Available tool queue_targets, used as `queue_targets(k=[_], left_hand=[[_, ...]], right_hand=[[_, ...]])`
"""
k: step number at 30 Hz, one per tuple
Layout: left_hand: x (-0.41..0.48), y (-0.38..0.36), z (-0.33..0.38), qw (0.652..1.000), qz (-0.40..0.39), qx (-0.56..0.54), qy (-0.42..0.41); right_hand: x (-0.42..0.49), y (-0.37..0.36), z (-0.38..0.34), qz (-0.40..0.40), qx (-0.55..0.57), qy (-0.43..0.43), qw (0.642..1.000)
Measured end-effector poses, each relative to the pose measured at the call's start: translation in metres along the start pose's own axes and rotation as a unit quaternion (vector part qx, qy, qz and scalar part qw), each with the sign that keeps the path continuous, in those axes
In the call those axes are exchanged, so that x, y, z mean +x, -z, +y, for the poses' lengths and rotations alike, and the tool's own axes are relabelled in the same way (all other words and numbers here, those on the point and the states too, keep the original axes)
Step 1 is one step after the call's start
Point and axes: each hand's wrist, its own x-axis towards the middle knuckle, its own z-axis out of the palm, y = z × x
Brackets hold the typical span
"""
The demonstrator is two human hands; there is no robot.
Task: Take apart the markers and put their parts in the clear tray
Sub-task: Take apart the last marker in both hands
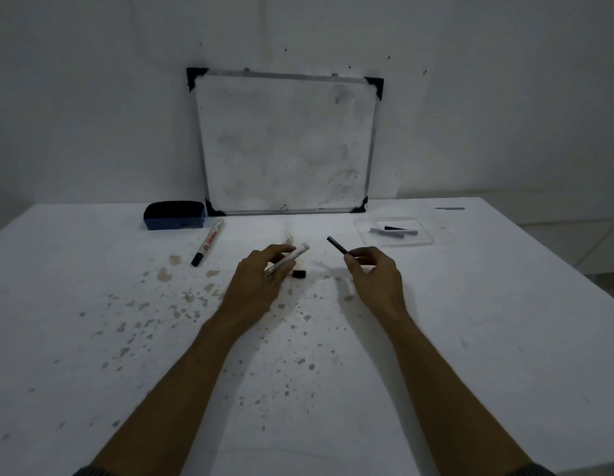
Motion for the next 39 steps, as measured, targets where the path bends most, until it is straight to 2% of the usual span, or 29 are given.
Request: queue_targets(k=[2,4,6,8,9,11,16,19,23,30,32,36,39], left_hand=[[0.001,0.006,0.005,0.995,0.033,-0.085,0.049],[0.003,0.014,0.007,0.98,0.046,-0.169,0.098],[0.004,0.022,0.008,0.963,0.037,-0.233,0.132],[0.006,0.026,0.007,0.956,0.03,-0.256,0.141],[0.006,0.026,0.007,0.957,0.027,-0.255,0.139],[0.006,0.025,0.007,0.958,0.016,-0.249,0.141],[0.008,0.021,0.006,0.952,0.004,-0.262,0.156],[0.009,0.019,0.005,0.954,0.002,-0.252,0.16],[0.009,0.015,0.007,0.958,0.0,-0.242,0.154],[0.006,0.012,0.006,0.966,-0.013,-0.229,0.122],[0.004,0.01,0.009,0.973,-0.019,-0.207,0.103],[0.004,0.009,0.01,0.974,-0.001,-0.205,0.097],[0.006,0.01,0.006,0.976,0.017,-0.199,0.091]], right_hand=[[0.0,0.004,-0.017,-0.072,0.159,-0.027,0.984],[0.007,0.002,-0.03,-0.12,0.27,-0.067,0.953],[0.014,-0.008,-0.036,-0.16,0.396,-0.126,0.895],[0.016,-0.025,-0.035,-0.184,0.511,-0.18,0.82],[0.015,-0.035,-0.033,-0.181,0.548,-0.192,0.794],[0.015,-0.047,-0.027,-0.161,0.579,-0.19,0.776],[0.025,-0.044,-0.018,-0.121,0.539,-0.159,0.818],[0.025,-0.043,-0.017,-0.1,0.529,-0.16,0.827],[0.022,-0.047,-0.02,-0.099,0.484,-0.142,0.858],[0.015,-0.044,-0.024,-0.043,0.371,-0.046,0.926],[0.011,-0.042,-0.026,-0.05,0.319,0.003,0.946],[-0.003,-0.05,-0.034,-0.079,0.253,0.096,0.96],[-0.009,-0.053,-0.04,-0.11,0.234,0.109,0.96]])
